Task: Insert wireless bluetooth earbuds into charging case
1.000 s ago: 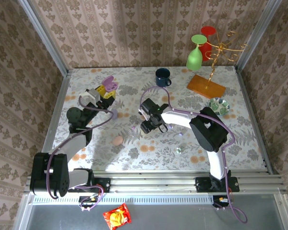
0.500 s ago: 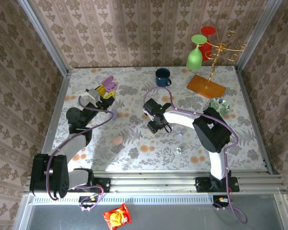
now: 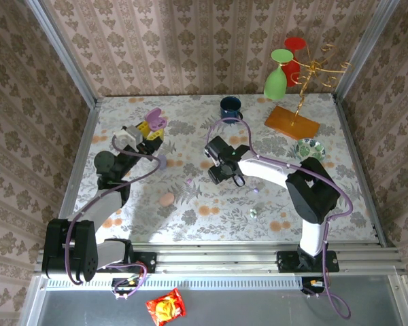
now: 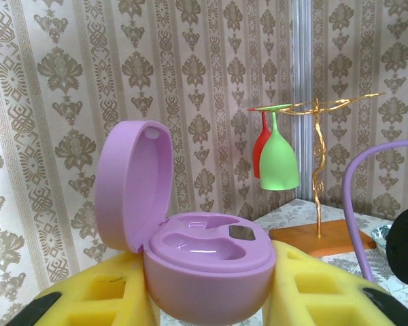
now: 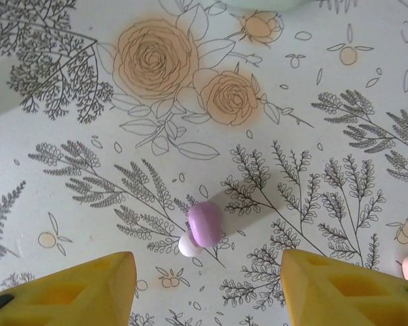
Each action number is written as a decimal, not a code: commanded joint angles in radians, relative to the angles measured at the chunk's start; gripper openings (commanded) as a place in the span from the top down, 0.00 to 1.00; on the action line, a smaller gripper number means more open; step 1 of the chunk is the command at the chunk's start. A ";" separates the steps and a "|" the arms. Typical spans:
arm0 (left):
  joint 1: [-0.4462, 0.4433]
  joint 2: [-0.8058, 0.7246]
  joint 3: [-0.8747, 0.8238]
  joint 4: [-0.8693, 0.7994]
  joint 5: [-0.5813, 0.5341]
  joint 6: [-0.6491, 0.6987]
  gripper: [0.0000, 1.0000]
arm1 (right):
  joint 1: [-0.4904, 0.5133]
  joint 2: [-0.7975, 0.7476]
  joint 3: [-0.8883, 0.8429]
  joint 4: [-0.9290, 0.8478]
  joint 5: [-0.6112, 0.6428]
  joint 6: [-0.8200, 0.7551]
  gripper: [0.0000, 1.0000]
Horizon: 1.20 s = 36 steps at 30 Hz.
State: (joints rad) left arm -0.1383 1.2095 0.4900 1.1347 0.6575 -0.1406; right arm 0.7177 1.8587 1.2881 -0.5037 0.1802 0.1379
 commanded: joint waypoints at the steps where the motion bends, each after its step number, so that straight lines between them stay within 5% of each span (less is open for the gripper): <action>1: 0.015 -0.019 0.044 -0.018 -0.007 0.038 0.69 | 0.027 0.008 0.016 -0.014 0.081 0.054 0.40; 3: 0.017 -0.015 0.045 -0.012 -0.007 0.030 0.69 | 0.012 0.014 0.025 -0.025 0.053 0.118 0.42; 15: 0.016 0.012 0.024 0.054 -0.006 -0.014 0.70 | -0.220 0.028 -0.083 0.199 -0.585 0.136 0.45; 36: 0.012 0.021 0.036 0.050 0.005 -0.024 0.70 | -0.271 0.134 -0.099 0.193 -0.780 0.127 0.59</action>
State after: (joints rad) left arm -0.1284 1.2186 0.5003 1.1454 0.6548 -0.1432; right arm 0.4431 1.9797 1.2064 -0.2996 -0.5545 0.2653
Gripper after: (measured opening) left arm 0.350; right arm 0.410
